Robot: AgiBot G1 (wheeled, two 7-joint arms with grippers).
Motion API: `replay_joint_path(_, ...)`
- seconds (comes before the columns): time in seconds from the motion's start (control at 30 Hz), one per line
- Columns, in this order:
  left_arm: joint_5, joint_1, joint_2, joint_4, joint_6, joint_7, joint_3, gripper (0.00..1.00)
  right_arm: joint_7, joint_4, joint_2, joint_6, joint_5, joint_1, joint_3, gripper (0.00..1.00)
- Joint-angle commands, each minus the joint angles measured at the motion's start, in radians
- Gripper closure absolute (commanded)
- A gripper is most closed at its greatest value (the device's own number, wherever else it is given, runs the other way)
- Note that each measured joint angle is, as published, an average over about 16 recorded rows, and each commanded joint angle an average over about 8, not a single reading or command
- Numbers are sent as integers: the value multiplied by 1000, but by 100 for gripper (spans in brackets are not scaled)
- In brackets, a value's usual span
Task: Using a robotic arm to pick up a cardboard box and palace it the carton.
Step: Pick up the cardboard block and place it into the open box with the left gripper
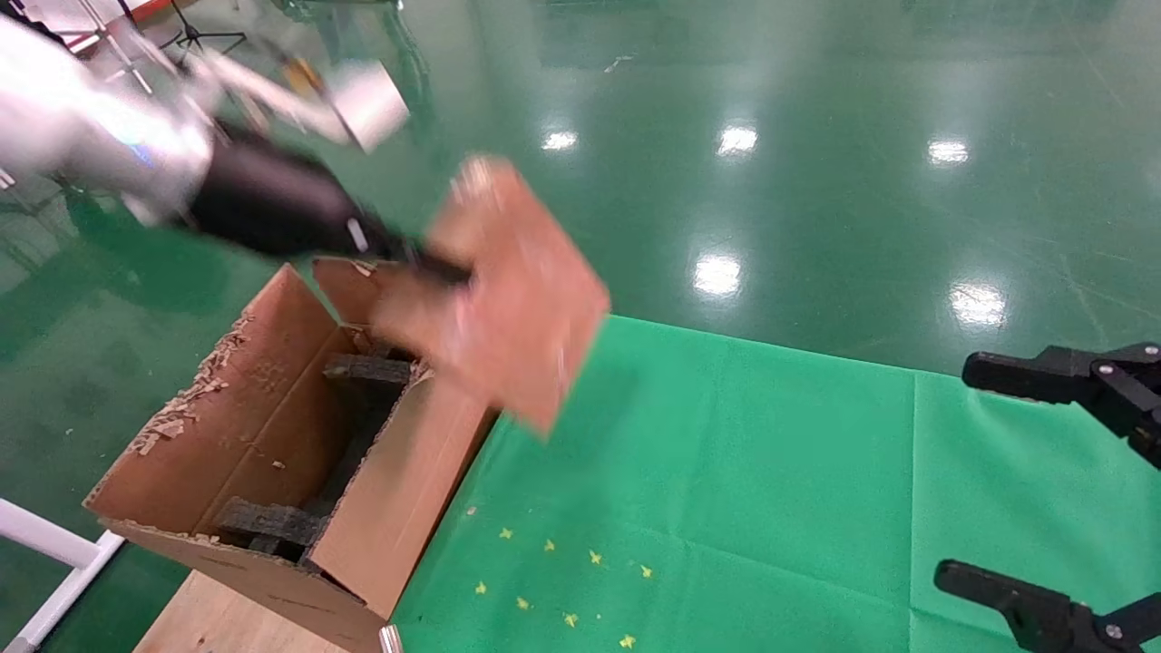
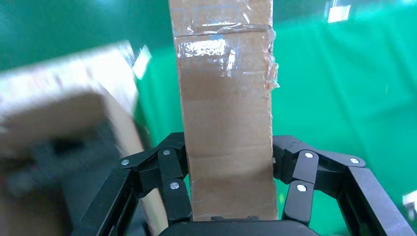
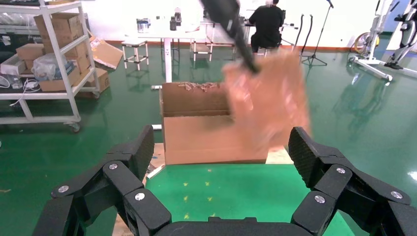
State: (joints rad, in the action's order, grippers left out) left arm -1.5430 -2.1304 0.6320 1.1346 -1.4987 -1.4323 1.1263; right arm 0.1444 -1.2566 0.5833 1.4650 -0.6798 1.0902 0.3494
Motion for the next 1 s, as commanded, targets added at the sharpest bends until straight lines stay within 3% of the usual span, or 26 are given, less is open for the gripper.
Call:
replay_joint_path(0.03,5,-47,-13,-46,8,36,-29,100,0,0,0,0,0,0,0,0)
replay_joint_path(0.23,-129,-157,-35,-150,-1,118,-22,100,0,0,0,0,0,0,0,0)
replay_joint_path(0.43,-238,-188,-76,-223,-14,191,12,100,0,0,0,0,0,0,0,0)
replay_joint_path(0.73,-274,-116,-138,-345,34,338,48,100,0,0,0,0,0,0,0,0)
replay_joint_path(1.0,-268,-32,-143,-521,115,465,67,100,0,0,0,0,0,0,0,0)
